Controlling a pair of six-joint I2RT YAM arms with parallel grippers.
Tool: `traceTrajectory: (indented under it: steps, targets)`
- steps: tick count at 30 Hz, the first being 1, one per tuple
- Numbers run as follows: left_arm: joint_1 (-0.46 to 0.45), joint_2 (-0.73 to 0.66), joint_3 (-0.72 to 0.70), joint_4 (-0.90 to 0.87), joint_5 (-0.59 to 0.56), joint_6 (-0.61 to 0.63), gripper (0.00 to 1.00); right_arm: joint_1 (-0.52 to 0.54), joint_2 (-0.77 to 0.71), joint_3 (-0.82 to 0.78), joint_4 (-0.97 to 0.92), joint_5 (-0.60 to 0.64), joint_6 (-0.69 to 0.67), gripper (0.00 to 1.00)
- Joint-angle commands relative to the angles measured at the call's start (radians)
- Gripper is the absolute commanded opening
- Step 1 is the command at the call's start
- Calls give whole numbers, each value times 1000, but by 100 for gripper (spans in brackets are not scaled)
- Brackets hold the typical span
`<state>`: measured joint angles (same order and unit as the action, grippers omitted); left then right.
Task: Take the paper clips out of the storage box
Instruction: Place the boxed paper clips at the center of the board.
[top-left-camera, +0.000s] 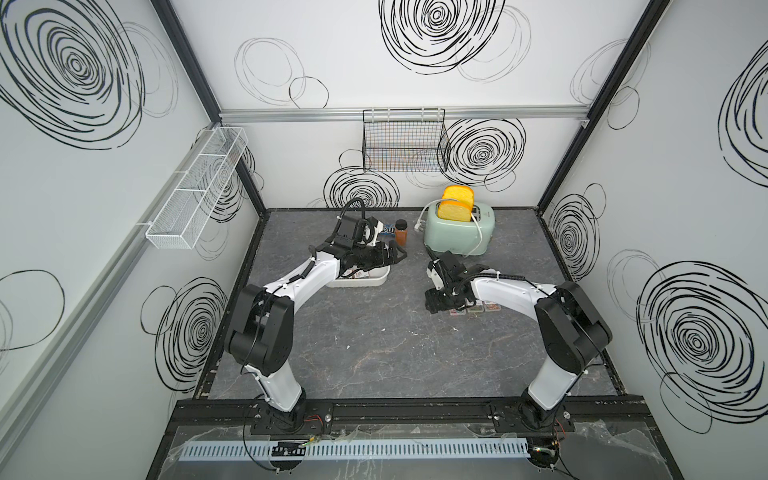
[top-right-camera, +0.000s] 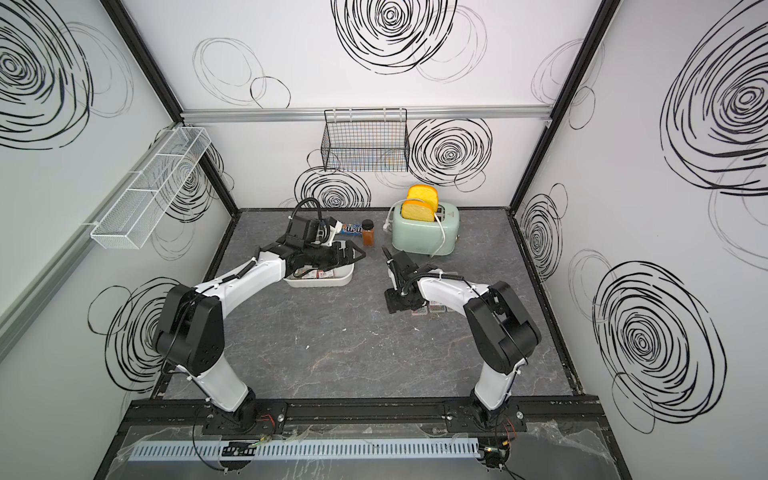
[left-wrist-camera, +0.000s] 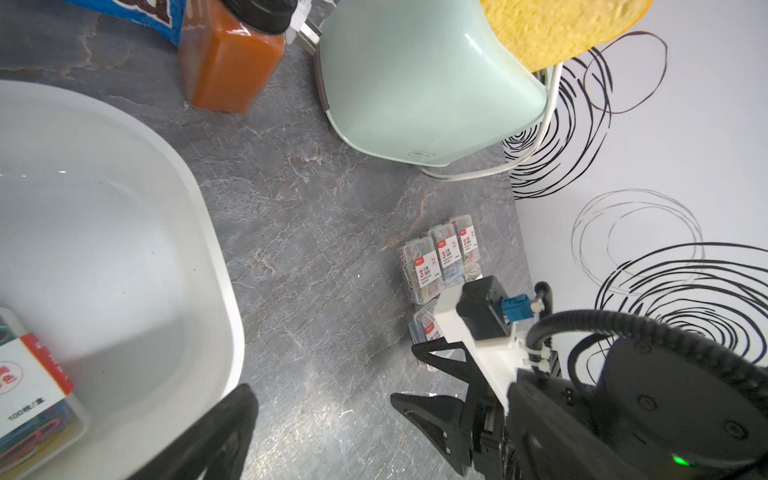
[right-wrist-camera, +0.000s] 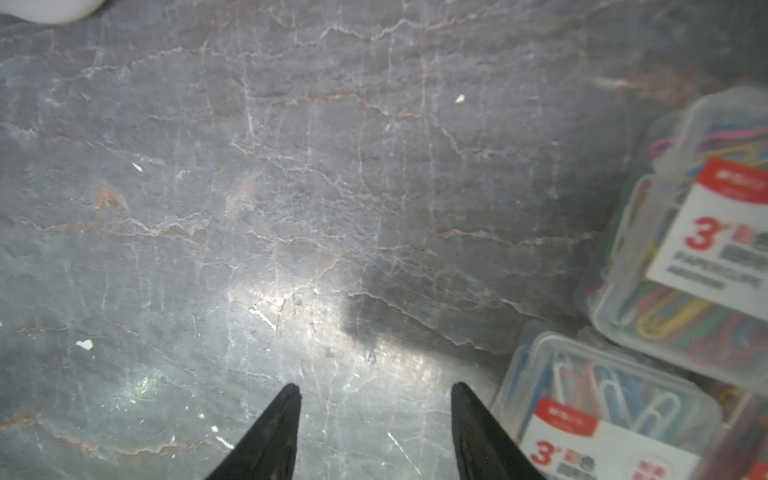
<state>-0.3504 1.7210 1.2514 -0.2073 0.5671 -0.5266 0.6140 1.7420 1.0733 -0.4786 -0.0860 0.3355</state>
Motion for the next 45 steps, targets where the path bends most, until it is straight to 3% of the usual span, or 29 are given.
traceTrajectory:
  steps: [1, 37, 45]
  targets:
    - [11, -31, -10, 35, -10, -10, 99, 2, 11, 15, 4, 3, -3, 60]
    - [21, -30, -33, 58, 4, -15, 99, -3, 37, 30, -31, 80, 4, 60]
    - [27, -31, -18, 18, -21, 6, 98, -8, 17, 47, -26, 31, -19, 68]
